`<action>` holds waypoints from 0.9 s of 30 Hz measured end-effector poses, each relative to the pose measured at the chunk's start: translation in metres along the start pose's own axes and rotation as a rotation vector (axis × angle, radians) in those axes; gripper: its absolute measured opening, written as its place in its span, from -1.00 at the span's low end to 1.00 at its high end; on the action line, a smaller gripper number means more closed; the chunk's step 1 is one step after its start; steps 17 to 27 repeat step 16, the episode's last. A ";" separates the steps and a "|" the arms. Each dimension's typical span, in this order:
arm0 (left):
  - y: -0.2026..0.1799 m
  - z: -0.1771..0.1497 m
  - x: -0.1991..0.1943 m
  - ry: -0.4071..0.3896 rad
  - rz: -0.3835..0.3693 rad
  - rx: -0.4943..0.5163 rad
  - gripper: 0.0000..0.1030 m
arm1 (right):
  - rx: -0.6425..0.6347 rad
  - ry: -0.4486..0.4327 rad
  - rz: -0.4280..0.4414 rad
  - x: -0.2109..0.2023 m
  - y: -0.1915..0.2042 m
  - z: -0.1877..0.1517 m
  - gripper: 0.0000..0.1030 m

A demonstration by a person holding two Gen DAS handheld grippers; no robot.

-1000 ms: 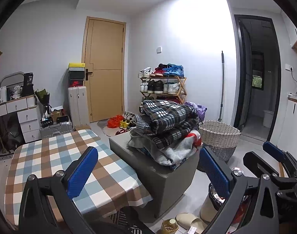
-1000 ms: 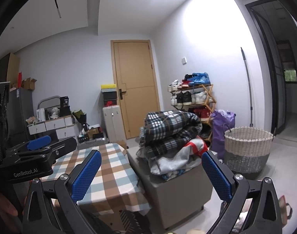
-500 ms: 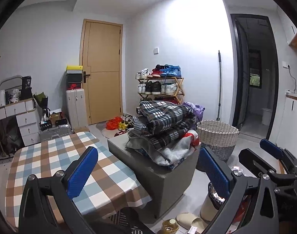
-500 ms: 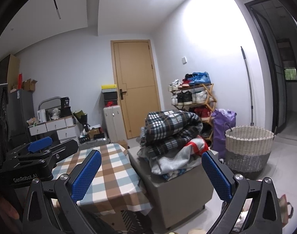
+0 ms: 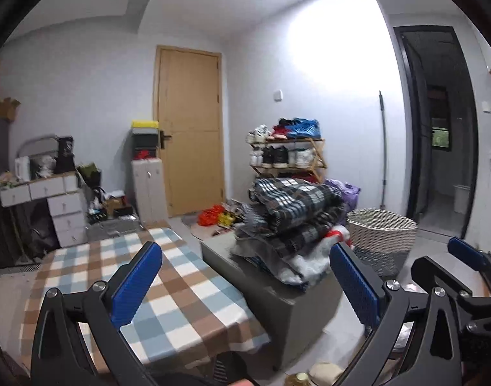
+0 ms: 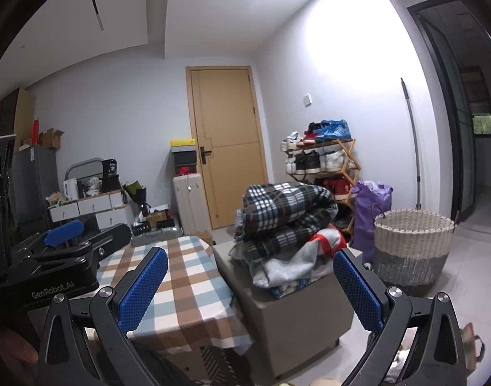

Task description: Fold large clothes

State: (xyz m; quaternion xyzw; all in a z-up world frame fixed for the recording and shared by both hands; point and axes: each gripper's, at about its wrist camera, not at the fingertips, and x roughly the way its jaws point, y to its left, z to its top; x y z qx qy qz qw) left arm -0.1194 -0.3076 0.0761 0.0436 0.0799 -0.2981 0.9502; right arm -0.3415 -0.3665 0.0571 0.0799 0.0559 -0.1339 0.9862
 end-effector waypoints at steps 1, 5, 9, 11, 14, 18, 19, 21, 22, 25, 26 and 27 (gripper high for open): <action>0.000 0.000 0.000 -0.001 0.004 -0.001 0.97 | 0.002 0.003 0.003 0.001 0.000 0.000 1.00; 0.003 0.000 0.003 0.010 -0.012 -0.019 0.97 | 0.015 0.006 0.000 -0.001 -0.002 -0.001 1.00; 0.006 -0.001 0.006 0.021 -0.016 -0.026 0.97 | 0.018 0.010 -0.003 0.000 -0.003 -0.002 1.00; 0.006 -0.002 0.007 0.034 -0.024 -0.038 0.97 | 0.017 0.014 -0.003 0.001 -0.002 -0.003 1.00; 0.008 -0.003 0.011 0.052 -0.038 -0.051 0.97 | 0.011 0.025 0.000 0.003 0.000 -0.006 1.00; 0.008 -0.004 0.011 0.053 -0.026 -0.056 0.97 | 0.007 0.026 -0.003 0.003 0.001 -0.007 1.00; 0.008 -0.004 0.011 0.053 -0.026 -0.056 0.97 | 0.007 0.026 -0.003 0.003 0.001 -0.007 1.00; 0.008 -0.004 0.011 0.053 -0.026 -0.056 0.97 | 0.007 0.026 -0.003 0.003 0.001 -0.007 1.00; 0.008 -0.004 0.011 0.053 -0.026 -0.056 0.97 | 0.007 0.026 -0.003 0.003 0.001 -0.007 1.00; 0.008 -0.004 0.011 0.053 -0.026 -0.056 0.97 | 0.007 0.026 -0.003 0.003 0.001 -0.007 1.00; 0.008 -0.004 0.011 0.053 -0.026 -0.056 0.97 | 0.007 0.026 -0.003 0.003 0.001 -0.007 1.00; 0.008 -0.004 0.011 0.053 -0.026 -0.056 0.97 | 0.007 0.026 -0.003 0.003 0.001 -0.007 1.00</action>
